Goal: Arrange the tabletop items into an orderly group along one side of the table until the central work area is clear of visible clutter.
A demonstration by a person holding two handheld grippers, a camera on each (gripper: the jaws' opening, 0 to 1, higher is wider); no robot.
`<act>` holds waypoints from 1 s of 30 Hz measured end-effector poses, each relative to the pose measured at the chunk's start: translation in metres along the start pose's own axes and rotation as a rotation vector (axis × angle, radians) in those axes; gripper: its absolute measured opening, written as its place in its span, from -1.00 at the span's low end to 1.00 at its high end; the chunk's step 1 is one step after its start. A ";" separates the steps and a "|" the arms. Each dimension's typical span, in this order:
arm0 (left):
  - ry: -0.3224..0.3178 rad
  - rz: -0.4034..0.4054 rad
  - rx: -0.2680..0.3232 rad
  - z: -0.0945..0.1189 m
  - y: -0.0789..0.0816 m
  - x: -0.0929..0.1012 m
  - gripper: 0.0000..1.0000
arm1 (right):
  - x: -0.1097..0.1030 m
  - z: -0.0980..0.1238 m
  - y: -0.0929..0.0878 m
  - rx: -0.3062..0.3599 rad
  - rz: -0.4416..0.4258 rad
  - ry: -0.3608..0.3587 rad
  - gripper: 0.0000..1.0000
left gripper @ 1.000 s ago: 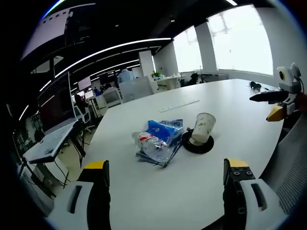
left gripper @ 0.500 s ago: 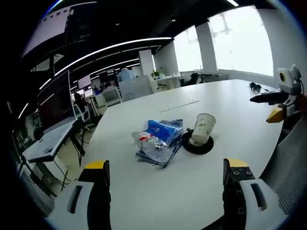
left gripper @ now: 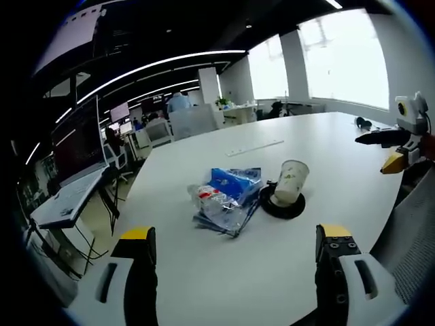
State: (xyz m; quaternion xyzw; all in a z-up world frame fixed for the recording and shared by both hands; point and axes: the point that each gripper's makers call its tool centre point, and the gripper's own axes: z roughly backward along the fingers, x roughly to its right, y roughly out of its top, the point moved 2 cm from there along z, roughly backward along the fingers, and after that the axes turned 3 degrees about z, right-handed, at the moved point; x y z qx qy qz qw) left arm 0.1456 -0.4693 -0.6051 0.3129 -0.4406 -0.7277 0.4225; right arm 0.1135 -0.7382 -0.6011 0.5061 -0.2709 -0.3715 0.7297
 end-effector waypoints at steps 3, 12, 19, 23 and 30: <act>-0.002 0.000 -0.005 -0.003 0.000 0.000 0.94 | 0.001 -0.002 0.002 -0.002 0.004 0.005 0.90; 0.013 0.002 -0.038 -0.011 -0.003 -0.004 0.94 | -0.001 -0.007 0.005 -0.018 0.022 0.030 0.89; 0.017 0.018 -0.057 -0.016 -0.006 -0.008 0.93 | -0.001 -0.016 0.012 -0.028 0.036 0.047 0.88; 0.016 0.021 -0.071 -0.021 -0.006 -0.010 0.93 | 0.001 -0.023 0.016 -0.035 0.037 0.049 0.88; 0.013 0.034 -0.085 -0.033 -0.004 -0.018 0.90 | 0.005 -0.037 0.026 -0.040 0.036 0.045 0.87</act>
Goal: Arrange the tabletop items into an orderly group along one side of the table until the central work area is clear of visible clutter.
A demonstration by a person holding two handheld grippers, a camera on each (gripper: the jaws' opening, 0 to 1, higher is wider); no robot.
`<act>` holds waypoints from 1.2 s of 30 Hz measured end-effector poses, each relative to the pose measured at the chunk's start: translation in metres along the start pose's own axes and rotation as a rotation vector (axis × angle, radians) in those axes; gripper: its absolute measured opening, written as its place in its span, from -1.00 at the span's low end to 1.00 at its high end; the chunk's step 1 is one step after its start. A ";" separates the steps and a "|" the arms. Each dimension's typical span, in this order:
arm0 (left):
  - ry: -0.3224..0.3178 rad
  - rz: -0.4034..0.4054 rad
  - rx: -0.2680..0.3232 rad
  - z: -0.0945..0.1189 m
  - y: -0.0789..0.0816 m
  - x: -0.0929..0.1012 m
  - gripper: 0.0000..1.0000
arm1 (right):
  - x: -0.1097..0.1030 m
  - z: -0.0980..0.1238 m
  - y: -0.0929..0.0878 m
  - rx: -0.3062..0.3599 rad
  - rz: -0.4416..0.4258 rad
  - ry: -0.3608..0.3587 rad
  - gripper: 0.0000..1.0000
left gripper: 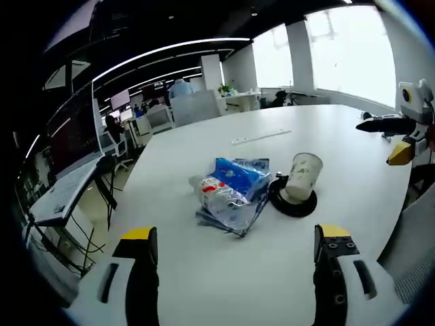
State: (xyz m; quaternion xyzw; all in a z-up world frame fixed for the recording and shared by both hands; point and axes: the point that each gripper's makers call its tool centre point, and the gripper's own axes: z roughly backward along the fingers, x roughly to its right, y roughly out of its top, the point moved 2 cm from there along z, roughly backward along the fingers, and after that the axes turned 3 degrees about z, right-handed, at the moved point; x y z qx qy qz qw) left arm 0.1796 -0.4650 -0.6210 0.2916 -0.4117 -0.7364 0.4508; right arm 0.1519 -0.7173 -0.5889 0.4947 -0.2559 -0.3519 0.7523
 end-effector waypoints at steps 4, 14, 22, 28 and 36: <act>-0.012 0.015 -0.010 -0.008 0.000 0.000 0.87 | 0.000 -0.009 0.005 -0.003 0.005 0.004 0.87; -0.048 0.017 -0.023 -0.032 0.003 0.000 0.84 | 0.004 -0.023 0.011 -0.017 0.003 0.001 0.86; -0.065 0.033 -0.037 -0.050 0.001 0.000 0.81 | 0.009 -0.029 0.006 -0.046 0.008 0.003 0.85; -0.074 0.041 -0.064 -0.062 -0.003 0.001 0.76 | 0.008 -0.036 0.004 -0.065 0.015 0.013 0.85; -0.078 0.046 -0.075 -0.075 -0.001 0.001 0.70 | 0.011 -0.043 0.006 -0.072 0.008 0.011 0.84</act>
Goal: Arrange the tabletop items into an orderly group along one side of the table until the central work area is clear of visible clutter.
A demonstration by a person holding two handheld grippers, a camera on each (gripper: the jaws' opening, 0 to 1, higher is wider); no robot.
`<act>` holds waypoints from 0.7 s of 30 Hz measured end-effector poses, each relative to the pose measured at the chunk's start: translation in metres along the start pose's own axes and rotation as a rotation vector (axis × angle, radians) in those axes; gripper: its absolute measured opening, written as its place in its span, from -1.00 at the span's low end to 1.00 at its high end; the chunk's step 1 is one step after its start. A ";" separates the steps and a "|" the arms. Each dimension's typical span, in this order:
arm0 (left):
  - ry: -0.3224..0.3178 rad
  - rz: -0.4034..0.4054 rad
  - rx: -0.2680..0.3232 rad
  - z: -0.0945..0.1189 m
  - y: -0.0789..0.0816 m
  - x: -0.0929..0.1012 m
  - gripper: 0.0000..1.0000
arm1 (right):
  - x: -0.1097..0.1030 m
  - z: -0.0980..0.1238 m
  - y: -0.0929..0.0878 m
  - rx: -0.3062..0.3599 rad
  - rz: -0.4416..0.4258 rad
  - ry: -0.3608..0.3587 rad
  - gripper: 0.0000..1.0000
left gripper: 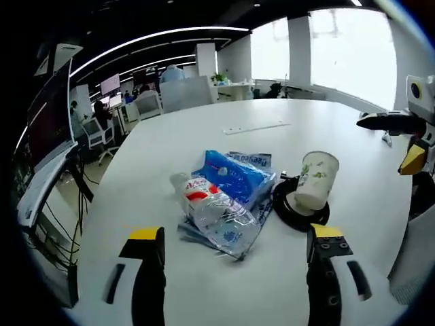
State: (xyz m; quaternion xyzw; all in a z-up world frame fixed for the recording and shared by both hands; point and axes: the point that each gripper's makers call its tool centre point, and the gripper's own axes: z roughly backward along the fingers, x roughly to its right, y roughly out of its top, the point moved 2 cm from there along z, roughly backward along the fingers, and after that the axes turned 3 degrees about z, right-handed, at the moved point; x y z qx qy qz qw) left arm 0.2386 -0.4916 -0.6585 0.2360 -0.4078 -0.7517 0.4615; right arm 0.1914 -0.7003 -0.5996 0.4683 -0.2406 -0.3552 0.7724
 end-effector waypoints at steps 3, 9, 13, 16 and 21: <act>0.000 0.000 -0.007 -0.005 0.000 0.000 0.66 | 0.000 -0.001 -0.002 -0.007 -0.004 -0.002 0.83; -0.024 0.000 -0.031 -0.016 -0.002 0.004 0.58 | 0.001 -0.001 -0.007 -0.023 -0.010 -0.005 0.83; -0.016 0.012 -0.040 -0.022 -0.003 0.003 0.56 | 0.002 -0.001 -0.008 -0.029 -0.015 -0.008 0.83; -0.017 0.020 -0.050 -0.025 -0.004 0.003 0.54 | 0.003 -0.001 -0.009 -0.033 -0.018 -0.012 0.83; -0.003 0.038 -0.062 -0.033 -0.005 0.002 0.50 | 0.004 -0.001 -0.012 -0.046 -0.022 -0.017 0.83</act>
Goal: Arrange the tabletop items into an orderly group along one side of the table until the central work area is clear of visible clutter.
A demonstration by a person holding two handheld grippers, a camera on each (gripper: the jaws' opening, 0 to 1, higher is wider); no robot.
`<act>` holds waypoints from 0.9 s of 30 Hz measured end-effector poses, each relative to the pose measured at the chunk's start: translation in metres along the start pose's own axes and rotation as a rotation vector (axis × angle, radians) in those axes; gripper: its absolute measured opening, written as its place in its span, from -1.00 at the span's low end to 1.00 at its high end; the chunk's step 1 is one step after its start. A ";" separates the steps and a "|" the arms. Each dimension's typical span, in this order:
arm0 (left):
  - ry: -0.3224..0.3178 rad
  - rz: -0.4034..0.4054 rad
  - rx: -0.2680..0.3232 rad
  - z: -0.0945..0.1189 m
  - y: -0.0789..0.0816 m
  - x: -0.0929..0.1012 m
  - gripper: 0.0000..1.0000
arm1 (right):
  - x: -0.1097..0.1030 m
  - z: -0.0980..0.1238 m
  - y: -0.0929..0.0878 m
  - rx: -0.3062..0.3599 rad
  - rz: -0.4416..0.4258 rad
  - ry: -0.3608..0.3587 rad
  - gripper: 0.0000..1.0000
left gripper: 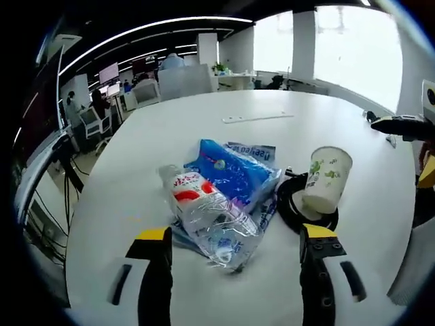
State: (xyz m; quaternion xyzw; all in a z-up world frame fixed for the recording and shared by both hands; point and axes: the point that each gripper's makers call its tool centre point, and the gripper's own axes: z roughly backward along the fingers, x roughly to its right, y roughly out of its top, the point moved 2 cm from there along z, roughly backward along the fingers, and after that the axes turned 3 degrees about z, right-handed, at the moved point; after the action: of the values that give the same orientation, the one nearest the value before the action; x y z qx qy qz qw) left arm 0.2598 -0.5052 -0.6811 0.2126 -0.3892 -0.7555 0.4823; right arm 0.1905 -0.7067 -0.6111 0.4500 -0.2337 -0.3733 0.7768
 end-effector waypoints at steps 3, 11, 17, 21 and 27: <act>0.011 0.006 -0.018 -0.006 -0.002 -0.001 0.48 | 0.000 0.000 -0.002 -0.005 -0.005 -0.002 0.83; 0.023 0.036 -0.044 -0.016 -0.003 -0.004 0.33 | 0.002 0.002 -0.007 -0.018 -0.011 -0.013 0.82; 0.034 0.058 -0.053 -0.021 -0.005 -0.007 0.29 | 0.002 0.002 -0.008 -0.024 -0.017 -0.020 0.82; 0.041 0.060 -0.069 -0.021 -0.008 -0.012 0.18 | 0.001 0.003 -0.010 -0.026 -0.023 -0.022 0.82; 0.028 0.059 -0.073 -0.021 -0.011 -0.014 0.10 | 0.000 0.003 -0.010 -0.030 -0.024 -0.026 0.82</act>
State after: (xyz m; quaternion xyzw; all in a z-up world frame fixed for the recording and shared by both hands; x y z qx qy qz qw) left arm 0.2745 -0.4983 -0.7035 0.1938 -0.3607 -0.7517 0.5170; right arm 0.1847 -0.7111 -0.6185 0.4364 -0.2326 -0.3918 0.7758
